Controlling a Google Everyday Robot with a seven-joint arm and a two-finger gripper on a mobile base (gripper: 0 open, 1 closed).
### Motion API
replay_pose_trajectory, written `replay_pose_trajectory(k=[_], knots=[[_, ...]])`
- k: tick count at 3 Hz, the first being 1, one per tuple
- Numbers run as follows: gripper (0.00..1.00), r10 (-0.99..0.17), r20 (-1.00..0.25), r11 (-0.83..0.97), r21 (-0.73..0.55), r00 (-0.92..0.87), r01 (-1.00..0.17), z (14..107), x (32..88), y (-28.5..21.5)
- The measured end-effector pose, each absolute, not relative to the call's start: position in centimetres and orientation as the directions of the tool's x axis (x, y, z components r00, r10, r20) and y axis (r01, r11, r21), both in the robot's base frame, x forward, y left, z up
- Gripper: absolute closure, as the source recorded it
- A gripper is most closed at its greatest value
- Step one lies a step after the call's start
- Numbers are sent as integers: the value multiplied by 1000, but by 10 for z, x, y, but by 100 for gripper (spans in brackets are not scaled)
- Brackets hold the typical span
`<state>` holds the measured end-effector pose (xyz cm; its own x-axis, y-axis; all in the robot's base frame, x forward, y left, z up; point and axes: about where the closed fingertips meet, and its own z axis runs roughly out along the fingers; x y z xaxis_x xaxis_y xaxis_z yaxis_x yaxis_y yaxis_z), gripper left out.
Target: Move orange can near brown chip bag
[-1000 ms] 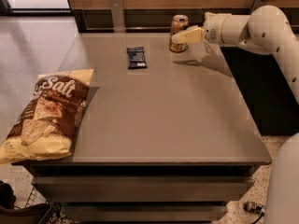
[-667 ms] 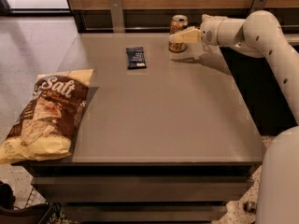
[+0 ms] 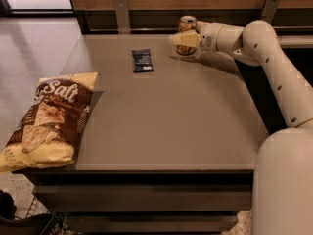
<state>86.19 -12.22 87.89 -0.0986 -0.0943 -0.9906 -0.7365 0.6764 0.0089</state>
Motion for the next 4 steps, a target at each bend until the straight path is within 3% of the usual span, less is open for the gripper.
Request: replay_pose_trajectory(k=[1, 3, 4], knots=[[47, -93, -991, 673, 11, -100, -740, 878, 863, -118], [94, -92, -991, 666, 14, -102, -746, 876, 864, -111], [100, -92, -990, 664, 16, -102, -748, 875, 864, -109]])
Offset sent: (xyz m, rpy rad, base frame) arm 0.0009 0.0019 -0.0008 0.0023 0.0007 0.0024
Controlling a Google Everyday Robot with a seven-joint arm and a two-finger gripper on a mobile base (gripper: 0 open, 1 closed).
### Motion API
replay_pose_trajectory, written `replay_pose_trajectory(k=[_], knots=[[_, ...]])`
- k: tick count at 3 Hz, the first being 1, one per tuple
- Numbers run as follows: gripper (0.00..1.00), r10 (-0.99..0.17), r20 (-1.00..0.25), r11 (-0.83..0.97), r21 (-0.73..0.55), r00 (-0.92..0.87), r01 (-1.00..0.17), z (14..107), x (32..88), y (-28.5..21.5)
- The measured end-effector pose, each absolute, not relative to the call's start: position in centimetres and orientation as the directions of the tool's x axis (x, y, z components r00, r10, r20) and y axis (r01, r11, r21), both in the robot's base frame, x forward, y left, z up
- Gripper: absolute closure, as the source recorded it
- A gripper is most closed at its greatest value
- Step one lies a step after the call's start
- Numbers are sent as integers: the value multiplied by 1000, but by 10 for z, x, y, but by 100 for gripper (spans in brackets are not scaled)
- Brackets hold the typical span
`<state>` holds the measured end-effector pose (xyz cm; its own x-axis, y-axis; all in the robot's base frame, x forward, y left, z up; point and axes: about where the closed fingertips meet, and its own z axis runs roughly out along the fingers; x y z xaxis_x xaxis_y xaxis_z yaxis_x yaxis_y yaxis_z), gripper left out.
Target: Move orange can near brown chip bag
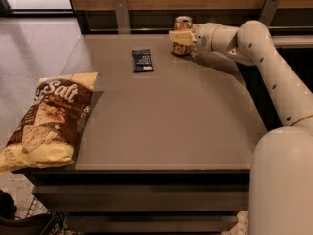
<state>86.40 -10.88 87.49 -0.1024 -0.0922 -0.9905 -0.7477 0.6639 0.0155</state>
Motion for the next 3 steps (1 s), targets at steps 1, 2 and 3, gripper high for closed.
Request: replay_pose_trajectory(k=[1, 2, 3], knots=[[100, -95, -990, 660, 13, -101, -751, 878, 862, -108], [100, -107, -990, 639, -2, -87, -769, 896, 849, -105], [100, -108, -992, 603, -17, -61, -798, 924, 816, -99]])
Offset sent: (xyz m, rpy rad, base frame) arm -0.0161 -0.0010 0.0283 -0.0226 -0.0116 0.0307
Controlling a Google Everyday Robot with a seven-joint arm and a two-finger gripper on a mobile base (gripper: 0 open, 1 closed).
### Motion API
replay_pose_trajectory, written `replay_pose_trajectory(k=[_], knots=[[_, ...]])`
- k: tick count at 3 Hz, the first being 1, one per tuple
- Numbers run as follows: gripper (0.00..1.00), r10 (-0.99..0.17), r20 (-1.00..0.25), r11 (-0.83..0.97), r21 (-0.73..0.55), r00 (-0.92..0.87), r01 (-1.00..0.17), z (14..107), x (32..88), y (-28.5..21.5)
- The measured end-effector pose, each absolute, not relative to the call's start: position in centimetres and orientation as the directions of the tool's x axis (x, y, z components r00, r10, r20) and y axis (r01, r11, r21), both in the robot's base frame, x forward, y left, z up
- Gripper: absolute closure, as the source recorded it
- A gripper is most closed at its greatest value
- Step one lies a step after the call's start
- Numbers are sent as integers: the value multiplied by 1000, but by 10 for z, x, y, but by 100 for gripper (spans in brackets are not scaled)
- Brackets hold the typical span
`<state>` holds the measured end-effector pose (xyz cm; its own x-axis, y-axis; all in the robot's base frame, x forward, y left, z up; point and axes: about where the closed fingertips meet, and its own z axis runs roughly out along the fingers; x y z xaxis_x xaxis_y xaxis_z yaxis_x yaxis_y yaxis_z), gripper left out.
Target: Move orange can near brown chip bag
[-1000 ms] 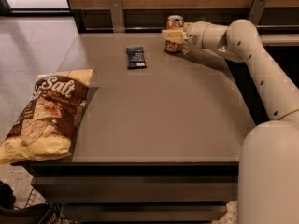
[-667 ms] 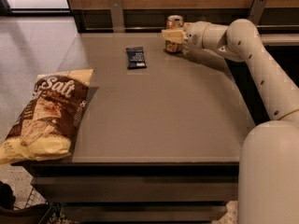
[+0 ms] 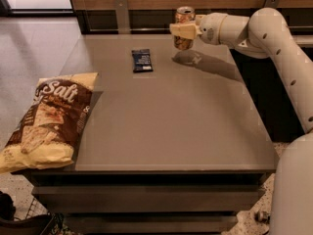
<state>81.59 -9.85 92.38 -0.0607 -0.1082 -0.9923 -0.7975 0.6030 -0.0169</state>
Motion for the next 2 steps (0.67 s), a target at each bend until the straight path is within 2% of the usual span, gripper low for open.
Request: replay_pose_trajectory(k=[2], knots=[[100, -87, -996, 481, -27, -17, -876, 961, 708, -73]])
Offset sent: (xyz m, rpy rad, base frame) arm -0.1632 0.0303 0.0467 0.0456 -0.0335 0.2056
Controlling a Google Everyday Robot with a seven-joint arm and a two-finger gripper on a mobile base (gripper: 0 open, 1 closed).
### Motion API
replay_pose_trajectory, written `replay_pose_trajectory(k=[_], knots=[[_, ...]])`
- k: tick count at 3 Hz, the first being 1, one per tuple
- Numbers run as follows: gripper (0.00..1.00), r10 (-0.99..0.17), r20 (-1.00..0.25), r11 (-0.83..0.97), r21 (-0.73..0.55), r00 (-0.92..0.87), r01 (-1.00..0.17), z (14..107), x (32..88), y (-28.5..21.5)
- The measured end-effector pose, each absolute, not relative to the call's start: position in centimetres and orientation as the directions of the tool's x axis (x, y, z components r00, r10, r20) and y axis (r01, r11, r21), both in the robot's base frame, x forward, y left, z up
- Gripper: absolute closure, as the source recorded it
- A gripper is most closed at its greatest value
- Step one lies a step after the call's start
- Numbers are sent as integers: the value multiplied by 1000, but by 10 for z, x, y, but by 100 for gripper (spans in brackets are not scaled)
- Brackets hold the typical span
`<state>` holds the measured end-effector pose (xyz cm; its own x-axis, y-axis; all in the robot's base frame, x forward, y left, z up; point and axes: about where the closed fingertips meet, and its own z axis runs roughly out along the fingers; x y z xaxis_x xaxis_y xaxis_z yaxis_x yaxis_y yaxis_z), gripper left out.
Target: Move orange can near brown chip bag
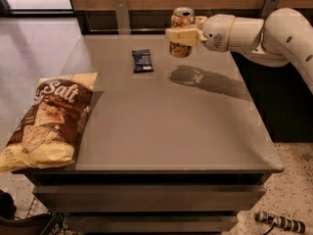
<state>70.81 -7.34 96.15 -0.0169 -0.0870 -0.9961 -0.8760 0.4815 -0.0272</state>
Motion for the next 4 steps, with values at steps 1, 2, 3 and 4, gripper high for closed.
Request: replay_pose_trajectory(k=[1, 2, 3, 4], knots=[[100, -98, -995, 429, -29, -14, -903, 966, 646, -52], [100, -126, -992, 367, -18, -30, -930, 956, 598, -21], [100, -121, -992, 368, -23, -23, -930, 955, 589, -11], [100, -132, -991, 371, -20, -32, -928, 946, 569, 7]])
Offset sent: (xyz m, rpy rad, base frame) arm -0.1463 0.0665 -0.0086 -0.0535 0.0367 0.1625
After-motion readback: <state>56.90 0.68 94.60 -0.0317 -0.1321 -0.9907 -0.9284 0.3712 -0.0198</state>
